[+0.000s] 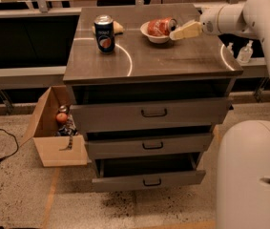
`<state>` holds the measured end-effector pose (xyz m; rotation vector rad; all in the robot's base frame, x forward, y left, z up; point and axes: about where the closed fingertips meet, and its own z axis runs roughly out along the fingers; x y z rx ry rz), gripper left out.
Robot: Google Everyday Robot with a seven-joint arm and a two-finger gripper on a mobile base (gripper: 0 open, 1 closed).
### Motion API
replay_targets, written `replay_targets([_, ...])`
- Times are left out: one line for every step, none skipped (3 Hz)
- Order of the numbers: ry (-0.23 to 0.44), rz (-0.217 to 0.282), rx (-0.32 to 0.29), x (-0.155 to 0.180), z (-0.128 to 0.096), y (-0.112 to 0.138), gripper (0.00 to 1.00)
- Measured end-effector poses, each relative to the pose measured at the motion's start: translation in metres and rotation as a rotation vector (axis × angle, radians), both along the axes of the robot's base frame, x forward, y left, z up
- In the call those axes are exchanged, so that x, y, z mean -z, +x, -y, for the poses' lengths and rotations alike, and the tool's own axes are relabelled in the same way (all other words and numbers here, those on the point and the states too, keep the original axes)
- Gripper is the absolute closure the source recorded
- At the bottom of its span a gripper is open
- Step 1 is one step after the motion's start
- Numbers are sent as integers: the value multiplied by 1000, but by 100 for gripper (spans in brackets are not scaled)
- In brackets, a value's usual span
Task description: Pick coke can from paper bowl and place on counter
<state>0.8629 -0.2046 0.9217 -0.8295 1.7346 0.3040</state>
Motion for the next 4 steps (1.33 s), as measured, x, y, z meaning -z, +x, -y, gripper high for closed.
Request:
replay_targets([7, -16, -11, 5, -15, 11, 0])
replay_targets([36, -53, -14, 19, -34, 24, 0])
replay_targets([51, -62, -12, 24, -43, 32, 0])
replay_targets([65, -62, -17, 27, -50, 38, 18])
